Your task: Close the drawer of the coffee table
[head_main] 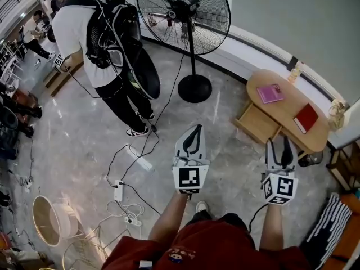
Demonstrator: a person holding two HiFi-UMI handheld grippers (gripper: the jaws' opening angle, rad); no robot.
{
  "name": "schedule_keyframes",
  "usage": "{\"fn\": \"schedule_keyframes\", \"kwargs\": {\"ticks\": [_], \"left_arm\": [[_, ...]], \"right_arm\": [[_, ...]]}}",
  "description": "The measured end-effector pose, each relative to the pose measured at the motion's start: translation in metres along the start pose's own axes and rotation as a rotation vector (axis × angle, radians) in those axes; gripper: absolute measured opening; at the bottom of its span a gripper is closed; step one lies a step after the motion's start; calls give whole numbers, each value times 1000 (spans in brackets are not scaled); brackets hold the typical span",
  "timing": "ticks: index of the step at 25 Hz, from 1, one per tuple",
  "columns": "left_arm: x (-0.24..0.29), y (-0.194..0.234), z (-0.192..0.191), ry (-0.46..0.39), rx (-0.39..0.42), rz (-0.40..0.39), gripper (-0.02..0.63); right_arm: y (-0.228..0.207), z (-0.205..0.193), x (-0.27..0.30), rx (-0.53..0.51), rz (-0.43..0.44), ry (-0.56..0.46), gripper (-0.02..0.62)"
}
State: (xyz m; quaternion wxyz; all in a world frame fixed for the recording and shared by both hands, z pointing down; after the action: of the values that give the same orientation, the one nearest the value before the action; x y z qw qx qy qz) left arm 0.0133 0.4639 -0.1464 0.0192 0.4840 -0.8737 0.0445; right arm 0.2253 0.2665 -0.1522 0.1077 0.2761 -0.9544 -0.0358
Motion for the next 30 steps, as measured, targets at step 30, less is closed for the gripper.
{"fn": "schedule_keyframes", "kwargs": {"ticks": [30], "left_arm": [[320,-103,20,50,58,-321,8]], "right_arm": [[-186,-23,158,157,-389,2,224]]}}
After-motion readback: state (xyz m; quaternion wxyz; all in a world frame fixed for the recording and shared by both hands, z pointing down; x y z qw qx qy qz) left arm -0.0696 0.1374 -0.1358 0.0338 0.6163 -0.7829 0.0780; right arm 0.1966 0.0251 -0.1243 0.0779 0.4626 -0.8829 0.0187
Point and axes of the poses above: the fingertips, and each gripper's own axes: x forward along the fingers, y to its left, z out of its top, the point moved 8 cm from there along -x, backward along the fingers, and after that the axes turned 8 degrees about y, right-handed, at the moved point
